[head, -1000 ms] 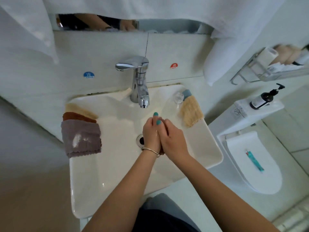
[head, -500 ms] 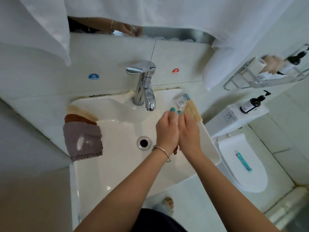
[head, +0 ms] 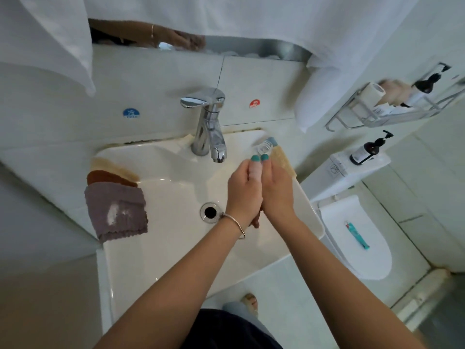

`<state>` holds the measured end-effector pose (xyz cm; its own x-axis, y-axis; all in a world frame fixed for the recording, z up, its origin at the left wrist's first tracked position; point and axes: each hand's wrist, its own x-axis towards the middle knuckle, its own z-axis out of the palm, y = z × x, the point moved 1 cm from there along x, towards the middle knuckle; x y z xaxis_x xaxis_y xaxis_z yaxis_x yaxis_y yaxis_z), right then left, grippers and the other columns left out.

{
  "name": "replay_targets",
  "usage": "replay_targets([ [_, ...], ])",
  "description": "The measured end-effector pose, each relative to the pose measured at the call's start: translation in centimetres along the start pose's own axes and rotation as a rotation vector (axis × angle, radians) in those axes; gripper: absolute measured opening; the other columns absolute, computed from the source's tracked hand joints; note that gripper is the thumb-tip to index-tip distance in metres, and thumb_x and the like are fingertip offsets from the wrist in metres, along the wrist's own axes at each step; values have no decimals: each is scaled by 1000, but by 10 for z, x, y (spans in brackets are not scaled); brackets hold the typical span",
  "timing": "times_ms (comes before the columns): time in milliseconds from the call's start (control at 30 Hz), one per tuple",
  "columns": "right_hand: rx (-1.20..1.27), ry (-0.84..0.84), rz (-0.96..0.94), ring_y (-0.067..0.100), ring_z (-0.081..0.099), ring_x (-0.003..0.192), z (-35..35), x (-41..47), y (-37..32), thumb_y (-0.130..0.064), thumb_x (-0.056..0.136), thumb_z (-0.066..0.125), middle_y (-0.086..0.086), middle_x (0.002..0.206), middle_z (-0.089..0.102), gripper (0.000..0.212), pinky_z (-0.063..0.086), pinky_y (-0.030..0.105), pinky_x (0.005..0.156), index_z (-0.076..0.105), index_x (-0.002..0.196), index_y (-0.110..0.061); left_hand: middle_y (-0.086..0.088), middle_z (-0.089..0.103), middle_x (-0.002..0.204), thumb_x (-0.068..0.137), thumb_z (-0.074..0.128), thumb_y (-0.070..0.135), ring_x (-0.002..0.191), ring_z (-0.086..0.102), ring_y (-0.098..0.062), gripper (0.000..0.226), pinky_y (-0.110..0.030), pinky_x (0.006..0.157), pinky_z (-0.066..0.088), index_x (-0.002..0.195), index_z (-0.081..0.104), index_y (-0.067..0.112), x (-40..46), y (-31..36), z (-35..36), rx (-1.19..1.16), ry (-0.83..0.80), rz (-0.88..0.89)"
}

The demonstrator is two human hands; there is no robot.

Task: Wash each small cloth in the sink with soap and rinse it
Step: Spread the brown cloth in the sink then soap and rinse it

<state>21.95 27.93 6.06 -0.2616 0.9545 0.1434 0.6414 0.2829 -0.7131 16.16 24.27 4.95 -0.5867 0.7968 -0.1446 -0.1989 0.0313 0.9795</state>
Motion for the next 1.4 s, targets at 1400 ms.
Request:
replay_targets([
  [1400, 214, 9, 95, 10, 46, 57, 17, -14, 14, -32, 98, 53, -8, 59, 51, 33, 40, 36, 57, 46, 67, -25, 3, 51, 56, 98, 51, 21, 56, 44, -10, 39, -31, 61, 39, 59, 47, 16, 10, -26, -2, 35, 170, -18],
])
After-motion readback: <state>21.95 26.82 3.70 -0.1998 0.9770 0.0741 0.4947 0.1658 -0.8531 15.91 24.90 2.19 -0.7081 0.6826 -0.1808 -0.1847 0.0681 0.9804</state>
